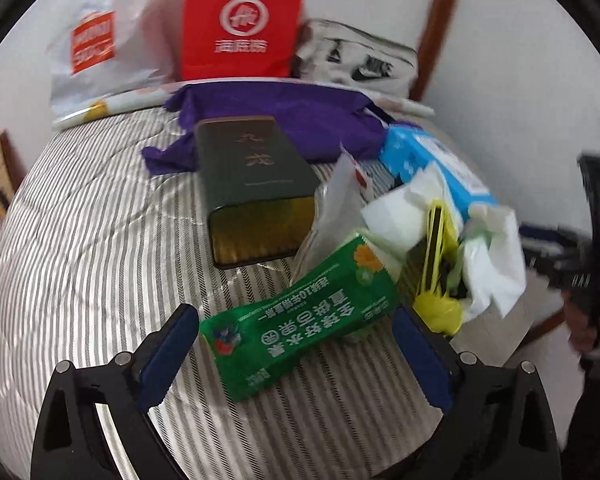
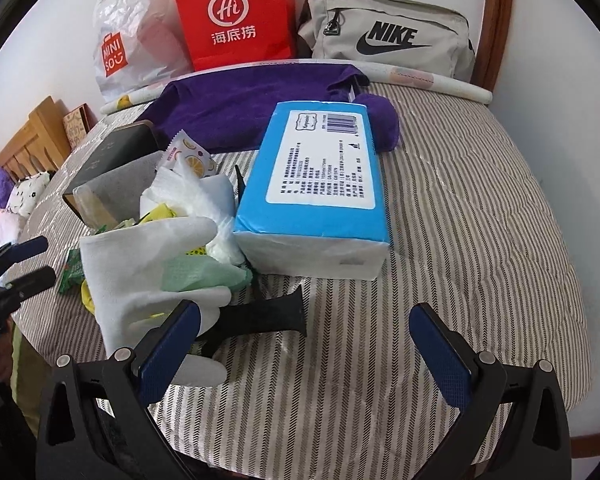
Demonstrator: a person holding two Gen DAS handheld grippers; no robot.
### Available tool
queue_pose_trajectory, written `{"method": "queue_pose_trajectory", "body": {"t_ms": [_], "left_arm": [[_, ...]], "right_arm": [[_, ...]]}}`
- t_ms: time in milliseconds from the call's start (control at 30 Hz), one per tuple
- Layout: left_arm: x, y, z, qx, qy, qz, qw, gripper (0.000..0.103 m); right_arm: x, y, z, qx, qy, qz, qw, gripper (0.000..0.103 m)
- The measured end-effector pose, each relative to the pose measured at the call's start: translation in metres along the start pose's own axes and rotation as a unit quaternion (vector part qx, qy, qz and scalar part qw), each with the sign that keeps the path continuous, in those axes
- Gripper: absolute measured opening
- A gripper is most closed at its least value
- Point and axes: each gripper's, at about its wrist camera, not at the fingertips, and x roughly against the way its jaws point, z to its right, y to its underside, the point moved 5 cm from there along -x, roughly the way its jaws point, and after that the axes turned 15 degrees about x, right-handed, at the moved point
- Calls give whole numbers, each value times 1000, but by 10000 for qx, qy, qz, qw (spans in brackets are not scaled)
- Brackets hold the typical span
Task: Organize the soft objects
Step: 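Reach the left tool to the green snack packet and grasp it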
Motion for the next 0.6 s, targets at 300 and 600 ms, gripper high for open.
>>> {"method": "queue_pose_trajectory", "body": {"t_ms": [300,600], "left_arm": [[-17,4,0,-1025,20,-419,9938,82],[-35,3,19,-1832,315,-608,9807,59]], "right_arm": [[-11,4,11,-120,39,-134,9998,103],[-16,2,11,-73,106,-213,9997,103]]}}
